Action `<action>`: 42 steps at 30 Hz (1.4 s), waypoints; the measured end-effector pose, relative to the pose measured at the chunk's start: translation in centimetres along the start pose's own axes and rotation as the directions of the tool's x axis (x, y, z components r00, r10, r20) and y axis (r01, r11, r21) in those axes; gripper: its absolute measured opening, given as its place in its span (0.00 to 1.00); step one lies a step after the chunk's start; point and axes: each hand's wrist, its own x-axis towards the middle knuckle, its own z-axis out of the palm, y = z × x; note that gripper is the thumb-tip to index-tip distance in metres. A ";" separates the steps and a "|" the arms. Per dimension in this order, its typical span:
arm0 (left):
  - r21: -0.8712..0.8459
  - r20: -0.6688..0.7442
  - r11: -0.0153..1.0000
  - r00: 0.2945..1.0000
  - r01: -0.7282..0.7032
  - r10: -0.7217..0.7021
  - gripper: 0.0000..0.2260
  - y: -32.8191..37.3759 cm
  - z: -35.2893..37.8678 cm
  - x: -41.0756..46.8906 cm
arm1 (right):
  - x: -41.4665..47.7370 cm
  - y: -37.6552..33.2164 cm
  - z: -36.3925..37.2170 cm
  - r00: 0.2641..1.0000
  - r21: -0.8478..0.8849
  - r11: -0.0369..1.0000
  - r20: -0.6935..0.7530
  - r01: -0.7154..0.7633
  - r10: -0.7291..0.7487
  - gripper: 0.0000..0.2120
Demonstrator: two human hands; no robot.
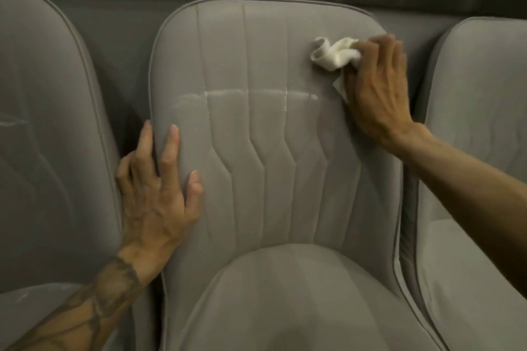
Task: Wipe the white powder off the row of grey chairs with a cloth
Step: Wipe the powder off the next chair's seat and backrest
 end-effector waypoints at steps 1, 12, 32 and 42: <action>-0.008 0.001 1.000 1.000 -0.001 0.001 0.32 0.0 0.0 0.0 | -0.2 -0.3 0.1 0.999 0.009 0.999 -0.018 -0.037 0.038 0.10; -0.113 0.053 0.993 0.998 0.023 -0.017 0.33 -0.2 0.0 0.0 | 0.4 0.6 -0.9 0.997 -0.108 0.994 0.079 0.017 -0.009 0.11; -0.158 0.056 0.987 0.998 0.028 -0.020 0.33 -0.1 0.1 -0.1 | -7.3 -1.2 -0.9 0.985 -0.053 0.998 0.172 0.045 -0.036 0.12; -0.156 0.047 0.988 0.999 0.016 -0.009 0.33 -0.2 0.2 -0.1 | -3.3 -1.4 -0.3 0.995 -0.098 0.993 0.068 -0.067 0.074 0.15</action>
